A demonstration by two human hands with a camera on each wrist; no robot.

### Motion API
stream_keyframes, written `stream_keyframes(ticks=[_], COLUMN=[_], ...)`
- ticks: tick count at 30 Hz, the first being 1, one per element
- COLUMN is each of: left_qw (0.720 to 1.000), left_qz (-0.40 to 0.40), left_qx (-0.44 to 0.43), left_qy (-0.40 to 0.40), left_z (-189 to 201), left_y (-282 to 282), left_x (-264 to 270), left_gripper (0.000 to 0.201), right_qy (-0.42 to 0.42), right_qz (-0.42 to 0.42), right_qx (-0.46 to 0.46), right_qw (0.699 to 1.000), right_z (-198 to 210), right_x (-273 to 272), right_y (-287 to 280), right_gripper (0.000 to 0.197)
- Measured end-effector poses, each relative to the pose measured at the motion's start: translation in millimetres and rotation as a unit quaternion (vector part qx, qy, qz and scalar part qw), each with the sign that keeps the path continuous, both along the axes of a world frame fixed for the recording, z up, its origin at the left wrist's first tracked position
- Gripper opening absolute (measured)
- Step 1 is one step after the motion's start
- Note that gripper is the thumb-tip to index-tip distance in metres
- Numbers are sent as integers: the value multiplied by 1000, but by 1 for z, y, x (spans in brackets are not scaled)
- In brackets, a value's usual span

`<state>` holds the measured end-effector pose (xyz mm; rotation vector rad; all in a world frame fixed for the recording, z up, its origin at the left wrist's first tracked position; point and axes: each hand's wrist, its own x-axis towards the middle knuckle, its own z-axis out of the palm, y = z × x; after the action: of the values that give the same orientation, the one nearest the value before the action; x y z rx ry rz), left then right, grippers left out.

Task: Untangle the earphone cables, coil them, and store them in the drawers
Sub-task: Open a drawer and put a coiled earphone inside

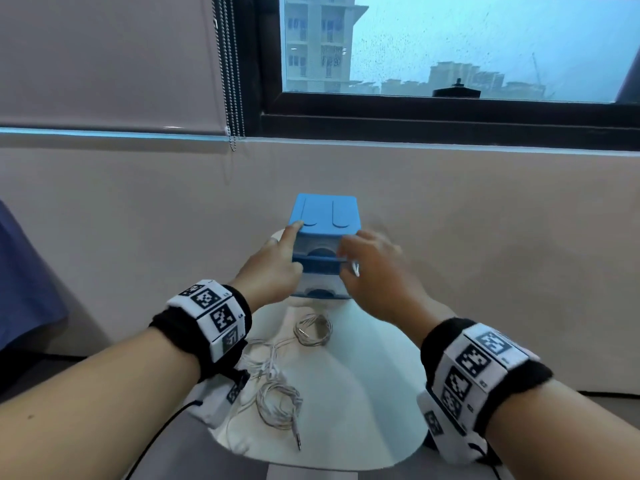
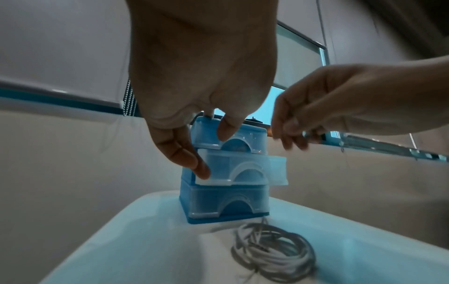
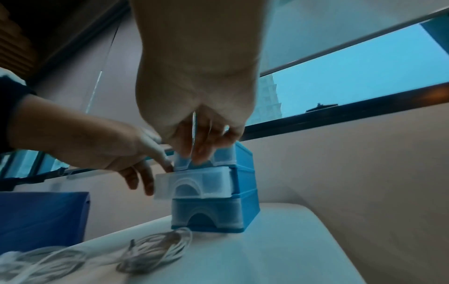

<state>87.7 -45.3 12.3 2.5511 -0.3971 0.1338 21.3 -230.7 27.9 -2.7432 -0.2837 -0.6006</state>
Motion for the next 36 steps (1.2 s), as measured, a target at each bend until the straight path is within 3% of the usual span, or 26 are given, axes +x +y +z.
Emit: stream_keyframes(ticks=[3, 7, 11, 18, 22, 29, 33, 36], left_qw=[999, 998, 998, 996, 997, 997, 997, 997], left_qz=[14, 7, -7, -14, -26, -51, -53, -58], left_qx=[16, 19, 30, 62, 54, 59, 60, 56], left_qy=[-42, -52, -54, -64, -52, -15, -3, 7], left_z=[2, 4, 4, 5, 8, 17, 16, 14], left_y=[0, -2, -4, 6, 12, 18, 18, 18], left_x=[2, 2, 5, 3, 1, -8, -5, -1], left_gripper=[57, 54, 59, 71, 77, 88, 78, 89], right_qy=[121, 196, 177, 184, 169, 54, -21, -47], right_qz=[58, 66, 17, 21, 12, -8, -35, -47], right_qx=[-67, -157, -179, -206, -136, 38, 112, 147], right_qw=[989, 966, 968, 961, 976, 998, 993, 987], right_z=[-11, -34, -46, -38, -24, 34, 63, 75], right_x=[-5, -1, 1, 0, -7, -6, 2, 11], right_y=[12, 33, 54, 56, 44, 23, 21, 24], right_gripper=[18, 33, 26, 21, 4, 19, 17, 18])
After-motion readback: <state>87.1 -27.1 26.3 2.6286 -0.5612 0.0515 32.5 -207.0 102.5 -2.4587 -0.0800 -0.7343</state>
